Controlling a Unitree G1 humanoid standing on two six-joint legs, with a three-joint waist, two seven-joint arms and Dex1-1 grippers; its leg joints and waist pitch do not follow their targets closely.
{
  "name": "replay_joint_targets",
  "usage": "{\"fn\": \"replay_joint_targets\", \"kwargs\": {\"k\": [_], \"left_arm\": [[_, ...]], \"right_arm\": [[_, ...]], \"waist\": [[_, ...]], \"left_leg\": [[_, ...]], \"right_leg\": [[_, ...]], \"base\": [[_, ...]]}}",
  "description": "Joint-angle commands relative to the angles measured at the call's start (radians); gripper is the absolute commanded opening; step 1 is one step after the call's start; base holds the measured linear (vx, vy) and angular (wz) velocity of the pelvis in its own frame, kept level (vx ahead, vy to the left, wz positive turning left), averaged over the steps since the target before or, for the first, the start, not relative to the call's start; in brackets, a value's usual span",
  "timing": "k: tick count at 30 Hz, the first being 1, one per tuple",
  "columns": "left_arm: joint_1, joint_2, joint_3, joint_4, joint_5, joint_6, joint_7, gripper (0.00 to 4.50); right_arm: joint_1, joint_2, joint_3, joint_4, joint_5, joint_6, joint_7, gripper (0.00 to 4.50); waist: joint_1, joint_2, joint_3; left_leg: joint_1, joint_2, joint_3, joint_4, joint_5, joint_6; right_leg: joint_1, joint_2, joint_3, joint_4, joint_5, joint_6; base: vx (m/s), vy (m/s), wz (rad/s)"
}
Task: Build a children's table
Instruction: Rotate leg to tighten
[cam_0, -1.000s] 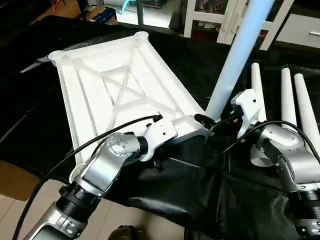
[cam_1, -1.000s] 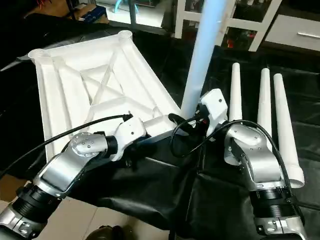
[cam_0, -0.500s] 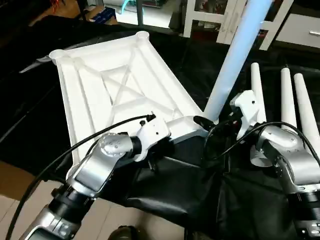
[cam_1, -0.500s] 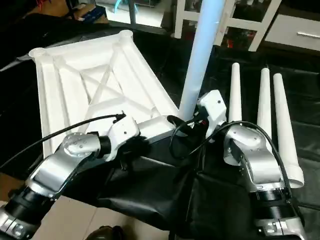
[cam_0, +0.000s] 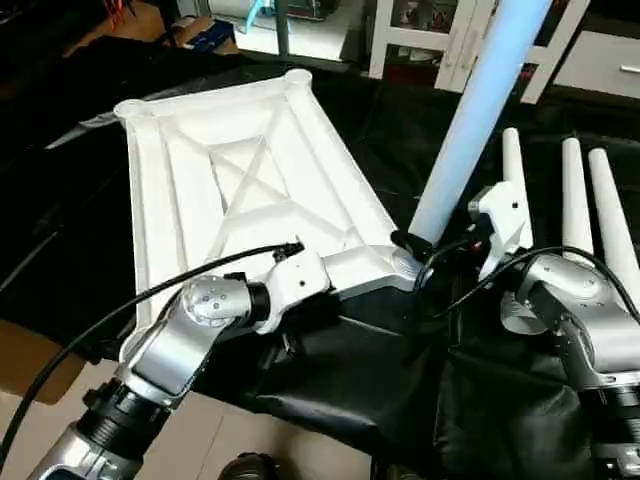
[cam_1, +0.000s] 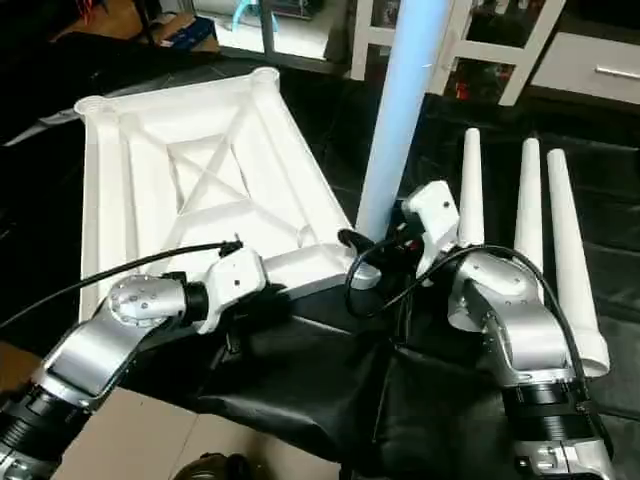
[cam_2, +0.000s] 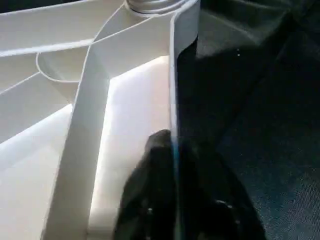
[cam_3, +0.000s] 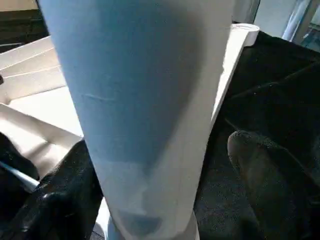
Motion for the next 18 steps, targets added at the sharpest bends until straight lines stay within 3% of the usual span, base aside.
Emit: {"fn": "replay_joint_targets", "kwargs": {"k": [1, 5, 8, 13, 18], "left_arm": [[0.022, 0.007, -0.031, 0.035, 0.006, 0.015, -0.023, 0.37], [0.018, 0.019, -0.022, 0.044, -0.006, 0.004, -0.043, 0.08], [0.021, 0.022, -0.022, 0.041, -0.005, 0.003, -0.05, 0.0], [0.03, 0.025, -0.022, 0.038, -0.002, -0.004, -0.052, 0.0], [0.031, 0.021, -0.02, 0.038, -0.003, -0.002, -0.054, 0.0]], "right_arm": [[-0.004, -0.012, -0.011, -0.014, 0.012, -0.01, 0.023, 3.9], [0.018, -0.059, -0.012, -0.011, 0.063, 0.001, 0.138, 3.9], [0.016, -0.075, -0.015, 0.0, 0.074, 0.007, 0.169, 3.63], [0.009, -0.09, -0.008, 0.019, 0.067, -0.005, 0.205, 3.13], [0.003, -0.088, 0.0, 0.028, 0.089, 0.002, 0.237, 2.76]], "waist": [[0.002, -0.011, -0.073], [0.003, -0.014, -0.075], [0.002, -0.019, -0.074], [0.001, -0.02, -0.072], [0.002, -0.02, -0.076]], "left_leg": [[0.014, 0.039, -0.014, -0.064, -0.087, 0.12], [0.014, 0.039, -0.015, -0.062, -0.074, 0.137], [0.012, 0.039, -0.014, -0.06, -0.061, 0.154], [0.012, 0.04, -0.015, -0.061, -0.087, 0.145], [0.013, 0.04, -0.015, -0.059, -0.064, 0.154]], "right_leg": [[0.061, -0.04, 0.034, -0.043, -0.12, -0.278], [0.064, -0.04, 0.034, -0.039, -0.089, -0.288], [0.064, -0.041, 0.033, -0.038, -0.084, -0.293], [0.062, -0.043, 0.033, -0.044, -0.154, -0.28], [0.061, -0.042, 0.033, -0.041, -0.134, -0.285]], "base": [[0.0, 0.0, 0.0], [0.0, 0.0, 0.0], [0.0, 0.0, 0.0], [0.0, 0.0, 0.0], [0.0, 0.0, 0.0]]}}
